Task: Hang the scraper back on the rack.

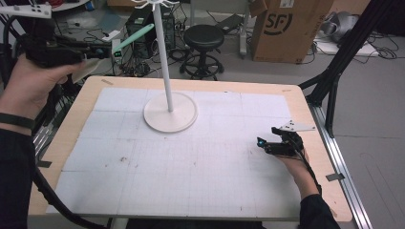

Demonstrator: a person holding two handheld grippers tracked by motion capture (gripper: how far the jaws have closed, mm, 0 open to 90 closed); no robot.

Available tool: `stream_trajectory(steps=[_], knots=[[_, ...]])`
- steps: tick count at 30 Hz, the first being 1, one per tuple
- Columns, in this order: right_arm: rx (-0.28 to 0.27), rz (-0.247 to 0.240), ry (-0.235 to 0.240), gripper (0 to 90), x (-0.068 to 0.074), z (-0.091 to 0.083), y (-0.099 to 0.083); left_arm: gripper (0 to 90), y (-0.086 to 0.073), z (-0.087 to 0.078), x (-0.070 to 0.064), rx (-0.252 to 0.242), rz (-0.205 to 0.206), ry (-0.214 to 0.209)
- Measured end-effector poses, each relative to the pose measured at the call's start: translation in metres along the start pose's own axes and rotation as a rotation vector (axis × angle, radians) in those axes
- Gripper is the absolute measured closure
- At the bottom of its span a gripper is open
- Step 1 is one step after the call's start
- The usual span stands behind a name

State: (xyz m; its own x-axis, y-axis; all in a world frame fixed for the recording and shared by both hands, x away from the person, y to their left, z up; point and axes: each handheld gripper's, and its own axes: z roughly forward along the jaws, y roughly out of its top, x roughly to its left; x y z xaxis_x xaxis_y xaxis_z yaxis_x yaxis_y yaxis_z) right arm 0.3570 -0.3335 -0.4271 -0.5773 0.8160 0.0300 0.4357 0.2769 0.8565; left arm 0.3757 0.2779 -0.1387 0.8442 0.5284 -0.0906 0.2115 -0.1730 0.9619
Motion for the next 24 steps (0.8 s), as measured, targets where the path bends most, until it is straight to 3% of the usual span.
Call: stream_trajectory(steps=[6, 15, 24], knots=[[-0.007, 0.006, -0.003, 19.1, -0.002, -0.001, 0.0, 80.7, 0.01, -0.011, 0.01, -0.03, -0.012, 0.012], [0.0, 0.003, 0.004, 19.2, -0.001, -0.001, 0.0, 80.6, 0.011, -0.02, 0.022, -0.046, -0.025, 0.052], [0.001, 0.003, 0.004, 19.2, -0.001, -0.001, 0.0, 80.6, 0.01, -0.02, 0.025, -0.032, -0.03, 0.063]])
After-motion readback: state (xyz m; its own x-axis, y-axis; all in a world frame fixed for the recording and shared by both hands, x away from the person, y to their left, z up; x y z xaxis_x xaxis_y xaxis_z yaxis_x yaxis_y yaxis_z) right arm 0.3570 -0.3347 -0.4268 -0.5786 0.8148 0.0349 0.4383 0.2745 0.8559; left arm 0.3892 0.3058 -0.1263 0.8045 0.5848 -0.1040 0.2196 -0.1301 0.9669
